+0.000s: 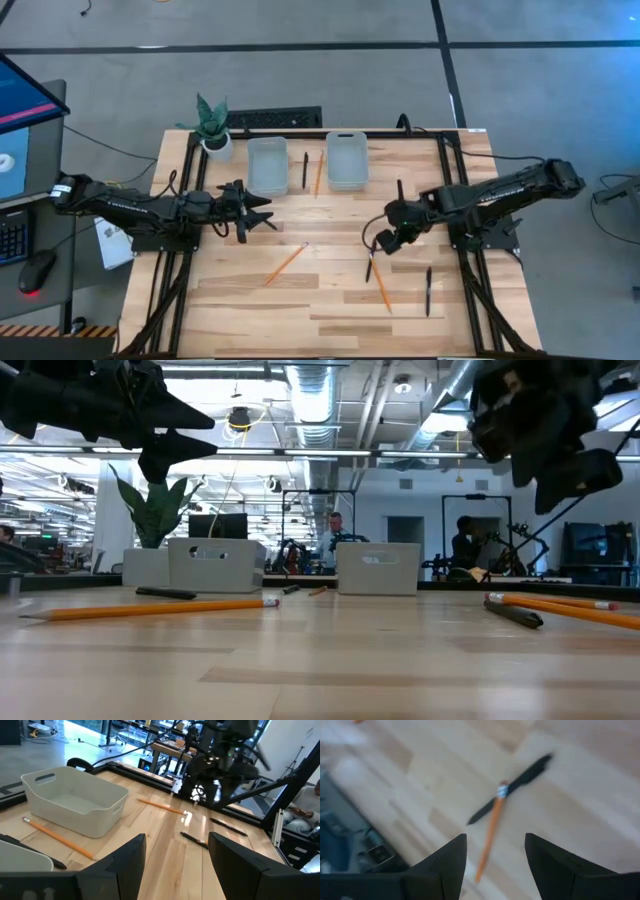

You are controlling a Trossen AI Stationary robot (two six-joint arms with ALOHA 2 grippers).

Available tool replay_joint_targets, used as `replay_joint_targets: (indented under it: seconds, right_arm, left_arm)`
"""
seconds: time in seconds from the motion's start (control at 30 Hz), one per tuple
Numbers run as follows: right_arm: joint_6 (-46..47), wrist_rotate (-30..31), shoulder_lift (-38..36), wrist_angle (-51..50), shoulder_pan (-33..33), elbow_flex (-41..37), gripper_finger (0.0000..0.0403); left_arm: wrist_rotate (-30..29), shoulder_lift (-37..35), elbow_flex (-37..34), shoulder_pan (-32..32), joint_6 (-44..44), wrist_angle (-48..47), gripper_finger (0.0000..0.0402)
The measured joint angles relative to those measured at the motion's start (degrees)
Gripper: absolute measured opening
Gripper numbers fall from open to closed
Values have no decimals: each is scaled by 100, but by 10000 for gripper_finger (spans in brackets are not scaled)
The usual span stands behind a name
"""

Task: Sort pens & pencils
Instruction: Put the orange pencil into the right gray bin

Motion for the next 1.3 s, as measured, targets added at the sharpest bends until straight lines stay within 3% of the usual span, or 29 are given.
replay_joint_targets:
  seconds: [0.23, 0.47, 0.9, 1.3]
  right_arm:
    - [531, 563, 40, 340, 672, 0, 221]
    - [614, 592, 726, 615, 1004, -2, 221]
    - [584, 511, 1962, 1420, 1041, 0, 221]
    - [588, 514, 2438, 1467, 1041, 12, 221]
  left_arm:
    - [-163, 0, 1, 0, 0, 0, 206]
    - [-252, 0, 1, 0, 2, 4, 206]
    - [-282, 2, 3, 0, -7, -20, 206]
    - [-293, 2, 3, 0, -22, -58, 206]
